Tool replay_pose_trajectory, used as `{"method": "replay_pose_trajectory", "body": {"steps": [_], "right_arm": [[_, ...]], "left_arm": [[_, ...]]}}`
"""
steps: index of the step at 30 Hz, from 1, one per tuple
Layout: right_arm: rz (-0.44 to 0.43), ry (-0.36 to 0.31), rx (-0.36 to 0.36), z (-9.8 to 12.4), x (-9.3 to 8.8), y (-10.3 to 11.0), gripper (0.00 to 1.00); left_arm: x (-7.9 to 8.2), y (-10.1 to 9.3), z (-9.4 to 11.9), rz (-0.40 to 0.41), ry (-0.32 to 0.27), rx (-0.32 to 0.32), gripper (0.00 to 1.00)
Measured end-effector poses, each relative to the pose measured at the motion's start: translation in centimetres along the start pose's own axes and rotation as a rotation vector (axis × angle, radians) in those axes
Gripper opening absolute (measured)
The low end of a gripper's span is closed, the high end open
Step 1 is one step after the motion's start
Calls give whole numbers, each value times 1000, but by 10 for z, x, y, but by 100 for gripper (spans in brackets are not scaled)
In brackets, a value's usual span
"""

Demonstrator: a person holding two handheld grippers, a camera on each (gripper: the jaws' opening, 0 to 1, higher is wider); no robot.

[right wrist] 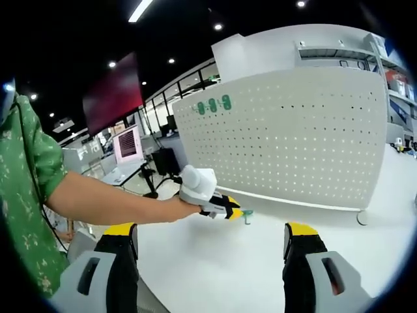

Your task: Insert the hook assembly into the mounting plate slot until the hook locks in place.

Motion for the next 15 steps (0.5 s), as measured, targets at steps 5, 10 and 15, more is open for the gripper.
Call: {"method": "replay_pose_trajectory", "body": {"steps": [5,10,15], "right_arm": [[-2,2,-6,-3,-1,-2,95],[-6,1,-11,-5,-1,-4,94],[-11,1,-15,-6,-2,-5,94]], "left_arm": [[-4,1,-5,3,10,-4,14],[-7,1,-7,6,20,-7,12],[-9,1,-7,4,26,-8,9]]}}
Point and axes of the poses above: the point that each gripper's makers call its tool centre point, and the gripper's own axes: z roughly backward along the fingers, y roughly to its left, x roughly out of its top, the point moved 6 cm from there along z, roughly backward along the fingers, and after that the axes turned 15 degrees about -y, right-handed, at the moved point
